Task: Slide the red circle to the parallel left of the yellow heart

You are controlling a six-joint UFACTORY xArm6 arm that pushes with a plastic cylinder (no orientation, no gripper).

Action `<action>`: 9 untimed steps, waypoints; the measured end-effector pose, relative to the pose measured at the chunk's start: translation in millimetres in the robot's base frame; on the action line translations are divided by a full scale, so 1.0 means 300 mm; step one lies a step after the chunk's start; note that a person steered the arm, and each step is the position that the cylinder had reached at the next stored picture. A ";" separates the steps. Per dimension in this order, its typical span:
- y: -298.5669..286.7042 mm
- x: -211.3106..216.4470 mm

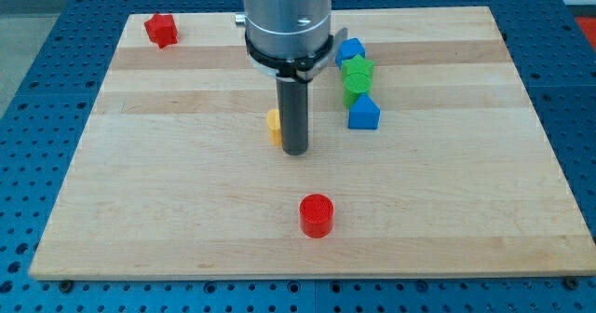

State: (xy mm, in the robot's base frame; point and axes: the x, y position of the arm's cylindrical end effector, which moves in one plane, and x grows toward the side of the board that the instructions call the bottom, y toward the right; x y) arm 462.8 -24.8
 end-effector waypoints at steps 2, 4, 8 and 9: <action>-0.038 -0.044; 0.055 0.043; 0.240 0.256; 0.236 0.324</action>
State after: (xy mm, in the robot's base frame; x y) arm 560.1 45.9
